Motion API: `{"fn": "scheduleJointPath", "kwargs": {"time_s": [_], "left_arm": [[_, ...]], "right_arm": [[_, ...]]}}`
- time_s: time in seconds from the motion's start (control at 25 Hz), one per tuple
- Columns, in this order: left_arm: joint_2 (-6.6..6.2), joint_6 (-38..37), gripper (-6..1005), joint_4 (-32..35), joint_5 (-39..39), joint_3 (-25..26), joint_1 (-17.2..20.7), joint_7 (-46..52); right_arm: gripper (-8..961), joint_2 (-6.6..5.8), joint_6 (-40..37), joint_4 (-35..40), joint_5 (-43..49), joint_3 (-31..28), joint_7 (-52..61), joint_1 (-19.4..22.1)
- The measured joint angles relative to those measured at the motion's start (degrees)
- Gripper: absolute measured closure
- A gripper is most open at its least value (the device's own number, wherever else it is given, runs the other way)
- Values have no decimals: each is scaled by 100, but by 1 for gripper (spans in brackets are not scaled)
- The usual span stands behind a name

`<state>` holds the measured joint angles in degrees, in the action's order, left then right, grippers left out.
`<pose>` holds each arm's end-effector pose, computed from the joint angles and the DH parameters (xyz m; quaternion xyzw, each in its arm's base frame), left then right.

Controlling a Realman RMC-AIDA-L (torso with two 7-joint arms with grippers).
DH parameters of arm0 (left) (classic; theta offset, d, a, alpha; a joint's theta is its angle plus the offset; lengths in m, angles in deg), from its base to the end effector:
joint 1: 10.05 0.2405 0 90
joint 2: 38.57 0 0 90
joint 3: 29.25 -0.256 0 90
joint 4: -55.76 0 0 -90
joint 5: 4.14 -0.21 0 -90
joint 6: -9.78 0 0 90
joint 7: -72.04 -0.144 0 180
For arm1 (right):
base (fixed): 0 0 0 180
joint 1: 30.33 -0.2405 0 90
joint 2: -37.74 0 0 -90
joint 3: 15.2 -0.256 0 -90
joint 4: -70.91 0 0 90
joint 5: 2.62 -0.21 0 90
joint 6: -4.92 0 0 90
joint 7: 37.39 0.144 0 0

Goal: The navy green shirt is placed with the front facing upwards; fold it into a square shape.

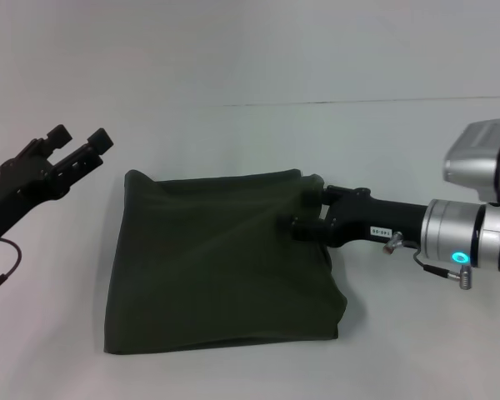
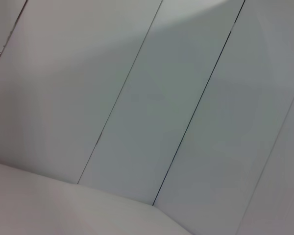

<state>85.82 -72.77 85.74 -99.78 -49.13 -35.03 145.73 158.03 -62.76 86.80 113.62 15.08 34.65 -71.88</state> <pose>-0.2982 0.3247 0.0194 -0.7603 -0.3368 -0.4438 0.3340 0.2490 0.3693 -0.0654 -0.9098 0.2850 0.2361 0.1881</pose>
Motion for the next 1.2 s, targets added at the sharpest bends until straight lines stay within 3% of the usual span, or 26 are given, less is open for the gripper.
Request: {"fn": "scheduleJointPath", "kwargs": {"time_s": [0.24, 0.88, 1.0, 1.2], "left_arm": [[-12, 3, 50, -35, 2, 2, -15, -13], [-12, 46, 54, -102, 11, 2, -37, -16], [-12, 47, 55, -125, 11, 1, -29, -16], [-6, 1, 56, -99, -70, -34, 86, -93]], "right_arm": [[174, 3, 521, -280, 2, 360, -3, -115], [175, -35, 470, -246, -8, 374, 46, 86], [175, -48, 164, -50, -97, 258, 46, 244], [175, -53, -1097, 697, -563, 216, -9, 828]]}}
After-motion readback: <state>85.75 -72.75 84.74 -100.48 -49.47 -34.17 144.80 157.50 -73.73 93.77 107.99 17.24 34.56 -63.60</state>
